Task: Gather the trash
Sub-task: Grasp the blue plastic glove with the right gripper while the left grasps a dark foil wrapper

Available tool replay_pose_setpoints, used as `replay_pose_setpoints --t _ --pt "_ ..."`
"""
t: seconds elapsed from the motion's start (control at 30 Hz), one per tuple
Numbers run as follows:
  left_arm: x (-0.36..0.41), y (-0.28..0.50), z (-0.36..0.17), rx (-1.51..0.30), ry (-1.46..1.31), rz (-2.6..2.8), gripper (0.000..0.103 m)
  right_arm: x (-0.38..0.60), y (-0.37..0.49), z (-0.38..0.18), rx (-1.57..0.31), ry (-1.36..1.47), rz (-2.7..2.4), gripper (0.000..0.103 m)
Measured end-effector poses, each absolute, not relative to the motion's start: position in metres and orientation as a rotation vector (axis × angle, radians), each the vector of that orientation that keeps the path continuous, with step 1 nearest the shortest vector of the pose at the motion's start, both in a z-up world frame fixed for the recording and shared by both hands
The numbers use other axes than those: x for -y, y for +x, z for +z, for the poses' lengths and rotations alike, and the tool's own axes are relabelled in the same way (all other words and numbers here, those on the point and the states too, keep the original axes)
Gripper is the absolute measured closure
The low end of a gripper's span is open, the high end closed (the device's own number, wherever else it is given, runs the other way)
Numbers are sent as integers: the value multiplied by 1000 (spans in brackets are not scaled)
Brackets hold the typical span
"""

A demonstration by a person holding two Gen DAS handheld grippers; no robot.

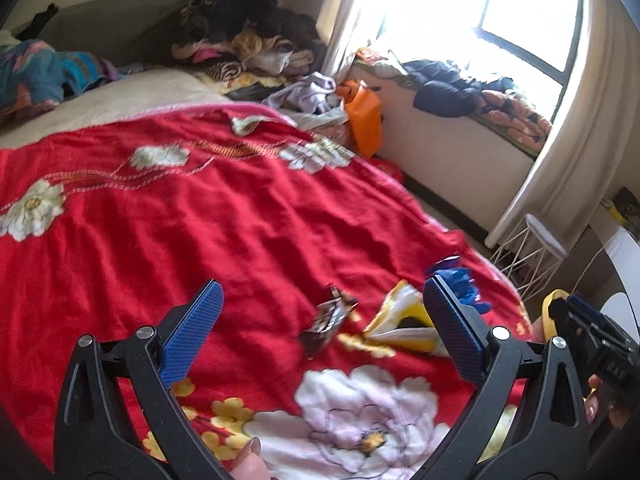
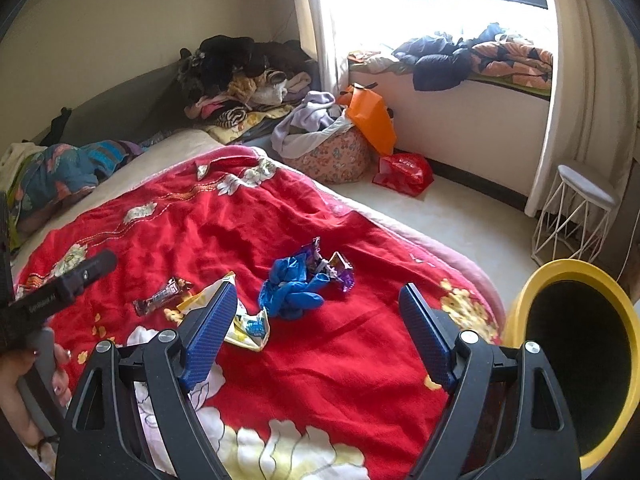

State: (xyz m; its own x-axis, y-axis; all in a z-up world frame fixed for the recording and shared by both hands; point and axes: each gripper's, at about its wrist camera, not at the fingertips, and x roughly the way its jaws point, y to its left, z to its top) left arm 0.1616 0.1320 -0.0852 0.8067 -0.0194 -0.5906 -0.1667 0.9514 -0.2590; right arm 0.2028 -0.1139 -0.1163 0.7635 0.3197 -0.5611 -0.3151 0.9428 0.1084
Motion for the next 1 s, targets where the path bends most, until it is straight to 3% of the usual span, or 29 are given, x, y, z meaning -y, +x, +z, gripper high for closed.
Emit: replay_pose_setpoints --t 0.1,0.23,0.37,0.63,0.7,0.87,1.0 --pt "-138 164 -96 -658 -320 80 14 109 213 -124 -631 5 345 23" --pt "-140 167 -107 -699 -330 68 28 102 224 -136 -657 -6 344 23" --pt "-139 172 -118 -728 -335 48 42 95 236 -149 -690 -9 346 27" --pt "-137 181 -133 -766 -346 20 56 84 262 -167 -763 35 363 38" --pt "-136 181 -135 -774 -346 14 58 80 268 -172 -784 39 370 45" --pt "-131 182 -141 -793 -336 -7 66 73 271 -182 -825 48 418 83" --pt "-126 184 -141 -793 -328 -26 78 80 258 -181 -793 65 436 89"
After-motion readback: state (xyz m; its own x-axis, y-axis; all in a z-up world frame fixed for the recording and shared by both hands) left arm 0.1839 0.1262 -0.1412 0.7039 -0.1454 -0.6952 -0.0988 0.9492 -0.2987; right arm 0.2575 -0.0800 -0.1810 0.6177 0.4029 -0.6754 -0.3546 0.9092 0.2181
